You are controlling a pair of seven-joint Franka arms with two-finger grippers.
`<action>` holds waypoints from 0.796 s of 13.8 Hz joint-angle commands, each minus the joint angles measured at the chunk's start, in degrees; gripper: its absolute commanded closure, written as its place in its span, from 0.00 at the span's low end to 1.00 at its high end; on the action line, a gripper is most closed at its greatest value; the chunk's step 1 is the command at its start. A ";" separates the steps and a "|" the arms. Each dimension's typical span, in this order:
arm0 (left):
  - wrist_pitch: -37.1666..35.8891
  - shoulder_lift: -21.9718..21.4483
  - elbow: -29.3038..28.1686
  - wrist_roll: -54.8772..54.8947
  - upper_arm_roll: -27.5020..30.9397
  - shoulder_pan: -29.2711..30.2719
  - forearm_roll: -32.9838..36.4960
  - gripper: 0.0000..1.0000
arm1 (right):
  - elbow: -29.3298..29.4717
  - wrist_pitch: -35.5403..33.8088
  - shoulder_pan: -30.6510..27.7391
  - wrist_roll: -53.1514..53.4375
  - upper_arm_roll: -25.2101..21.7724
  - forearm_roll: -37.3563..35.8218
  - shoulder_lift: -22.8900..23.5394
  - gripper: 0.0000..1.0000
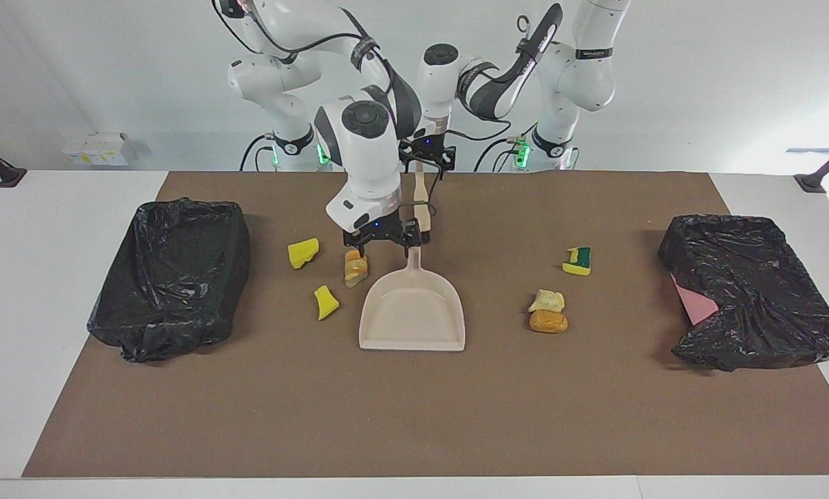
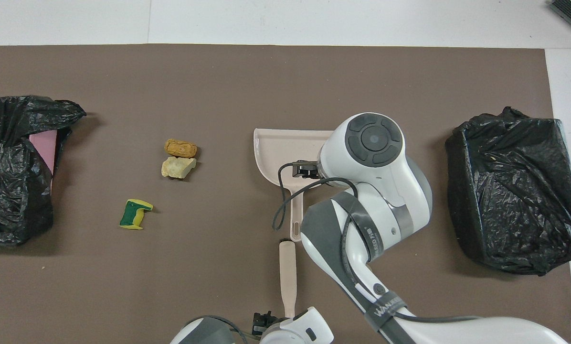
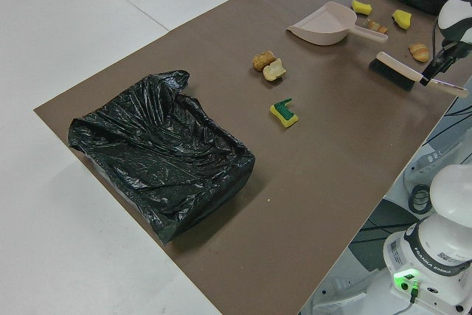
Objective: Sweep and dump trash in bin
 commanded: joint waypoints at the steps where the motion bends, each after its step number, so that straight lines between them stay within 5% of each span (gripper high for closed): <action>1: 4.31 3.42 -0.75 -1.55 1.38 -2.22 -0.21 0.00 | 0.29 1.96 3.43 2.75 0.10 1.04 2.68 0.00; 6: -0.52 1.85 0.12 -1.99 1.56 -2.14 -0.21 0.00 | -1.90 3.11 5.01 2.68 0.02 1.04 2.87 0.00; 8: -0.88 1.49 0.30 -3.57 1.56 -2.13 -0.21 0.14 | -4.01 3.56 5.10 2.68 0.37 1.13 2.69 0.00; 10: -0.88 1.49 0.30 -3.66 1.56 -2.05 -0.21 0.40 | -4.46 3.56 5.10 2.77 0.37 1.22 2.60 0.00; 11: -1.05 1.23 0.39 -3.66 1.56 -1.70 -0.21 0.45 | -4.72 3.56 5.10 2.68 0.37 1.22 2.52 0.10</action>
